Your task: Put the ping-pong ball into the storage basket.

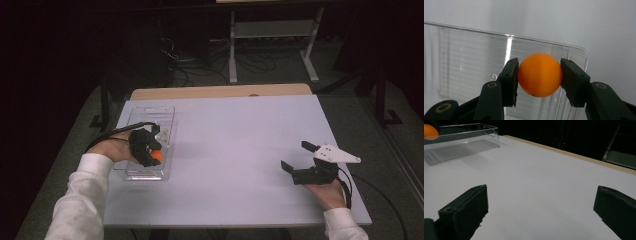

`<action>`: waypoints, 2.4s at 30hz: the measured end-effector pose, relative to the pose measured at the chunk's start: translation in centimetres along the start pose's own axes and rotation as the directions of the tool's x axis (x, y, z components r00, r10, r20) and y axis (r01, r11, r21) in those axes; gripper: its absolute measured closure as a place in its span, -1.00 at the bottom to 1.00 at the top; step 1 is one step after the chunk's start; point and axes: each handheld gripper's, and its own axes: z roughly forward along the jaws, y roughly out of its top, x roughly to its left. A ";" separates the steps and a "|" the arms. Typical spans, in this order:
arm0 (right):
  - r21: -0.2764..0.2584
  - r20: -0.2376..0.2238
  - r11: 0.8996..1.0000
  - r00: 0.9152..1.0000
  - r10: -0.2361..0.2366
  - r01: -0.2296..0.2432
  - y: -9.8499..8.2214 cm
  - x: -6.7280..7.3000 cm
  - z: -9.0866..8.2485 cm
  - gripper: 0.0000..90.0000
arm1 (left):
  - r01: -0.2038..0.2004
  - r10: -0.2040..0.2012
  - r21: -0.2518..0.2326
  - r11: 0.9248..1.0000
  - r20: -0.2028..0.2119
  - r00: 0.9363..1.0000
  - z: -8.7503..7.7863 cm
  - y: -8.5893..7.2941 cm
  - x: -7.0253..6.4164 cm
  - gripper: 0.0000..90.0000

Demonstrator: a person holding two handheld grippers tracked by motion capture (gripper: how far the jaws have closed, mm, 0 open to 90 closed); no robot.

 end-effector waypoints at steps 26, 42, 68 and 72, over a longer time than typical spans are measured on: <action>-0.020 0.014 1.000 1.000 0.001 -0.001 -0.2 0.1 -0.6 -1.00 | 0.031 -0.031 -0.009 0.999 0.043 0.999 2.4 -0.5 0.8 0.13; -0.015 0.015 1.000 1.000 -0.002 0.002 -0.2 0.0 -0.6 -1.00 | 0.037 -0.037 -0.010 0.999 0.042 0.998 3.2 -0.6 0.9 0.12; 0.002 0.003 1.000 1.000 -0.005 0.005 -0.3 0.3 -0.4 -1.00 | 0.096 -0.096 0.018 0.995 -0.032 0.995 3.1 -0.5 0.8 -0.43; 0.004 0.003 1.000 1.000 -0.011 0.011 -0.2 0.3 -0.3 -1.00 | 0.113 -0.112 0.006 0.994 -0.040 0.993 2.7 -0.6 0.9 -0.48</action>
